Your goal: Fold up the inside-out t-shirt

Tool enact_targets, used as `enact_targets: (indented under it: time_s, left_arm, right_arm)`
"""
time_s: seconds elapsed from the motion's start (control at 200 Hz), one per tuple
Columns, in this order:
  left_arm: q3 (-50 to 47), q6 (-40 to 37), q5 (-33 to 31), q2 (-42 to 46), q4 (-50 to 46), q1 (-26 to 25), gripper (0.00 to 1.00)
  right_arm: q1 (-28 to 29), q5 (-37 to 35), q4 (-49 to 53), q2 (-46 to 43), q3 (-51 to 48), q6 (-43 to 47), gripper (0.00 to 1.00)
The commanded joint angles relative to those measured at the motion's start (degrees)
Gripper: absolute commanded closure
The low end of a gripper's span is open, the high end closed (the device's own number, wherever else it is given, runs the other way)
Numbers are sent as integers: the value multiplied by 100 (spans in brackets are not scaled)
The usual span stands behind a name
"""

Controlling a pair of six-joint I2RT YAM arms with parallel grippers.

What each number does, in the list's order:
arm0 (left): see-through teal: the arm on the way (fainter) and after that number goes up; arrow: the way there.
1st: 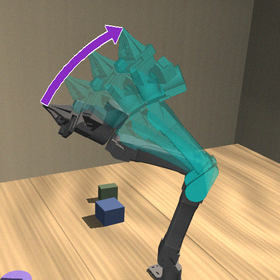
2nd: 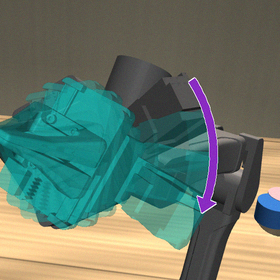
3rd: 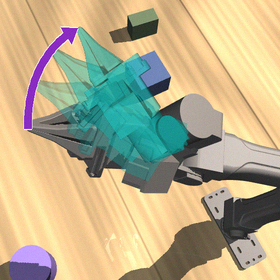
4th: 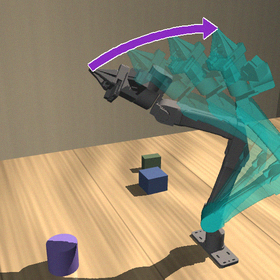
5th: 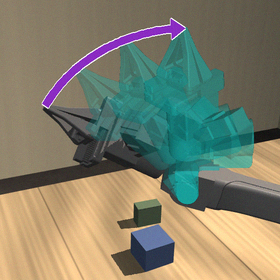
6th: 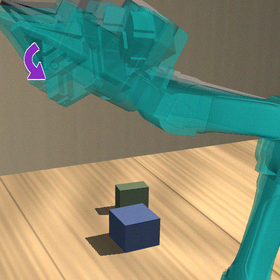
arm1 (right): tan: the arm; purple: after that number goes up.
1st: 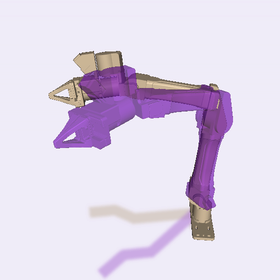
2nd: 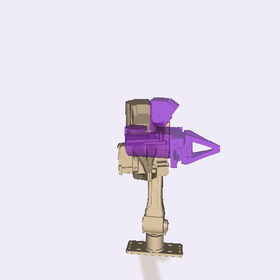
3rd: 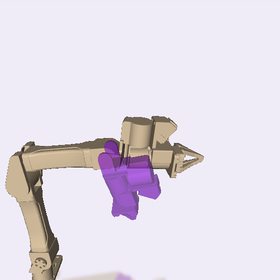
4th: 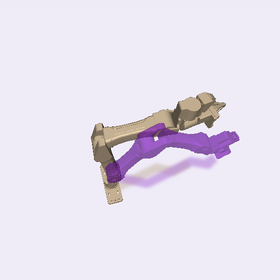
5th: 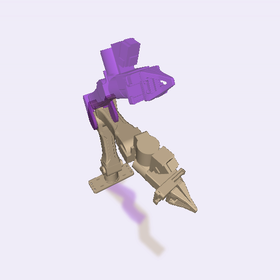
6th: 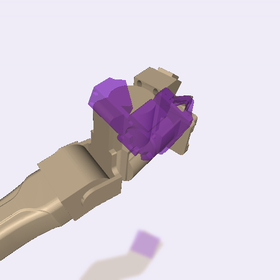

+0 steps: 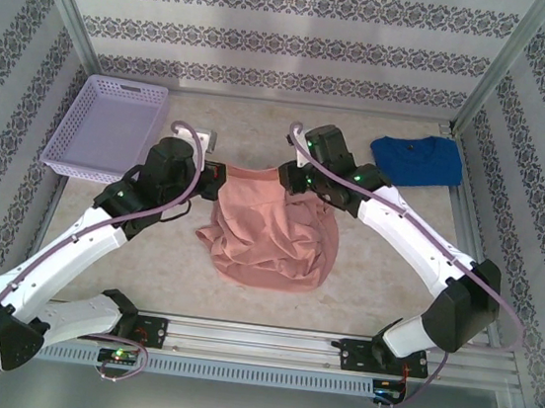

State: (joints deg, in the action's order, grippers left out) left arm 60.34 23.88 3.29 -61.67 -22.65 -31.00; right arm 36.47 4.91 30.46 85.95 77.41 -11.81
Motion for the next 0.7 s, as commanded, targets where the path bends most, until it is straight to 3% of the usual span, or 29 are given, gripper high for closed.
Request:
enact_targets:
  time_s: [0.0,0.145,0.24,0.335,0.525,0.695]
  left_arm:
    - [196,196,312,-45,-219,56,100]
    - [403,296,458,-150,-477,51,100]
    - [491,376,502,-187,-579,0,100]
    - [580,409,463,-223,-682,-59,100]
    - [699,461,453,-287,-768,-90,100]
    - [746,477,484,-292,-784,-90,100]
  right_arm:
    - [-10,-288,285,-375,-236,686,65]
    - [109,8,-96,-962,-666,1382,54]
    - [524,189,-740,-1144,-925,1818,48]
    - [966,49,-1329,-1053,-1021,2131,34]
    - [1430,-278,-3106,-765,-1572,2032,27]
    - [1587,-653,-3823,-417,-1704,2204,28]
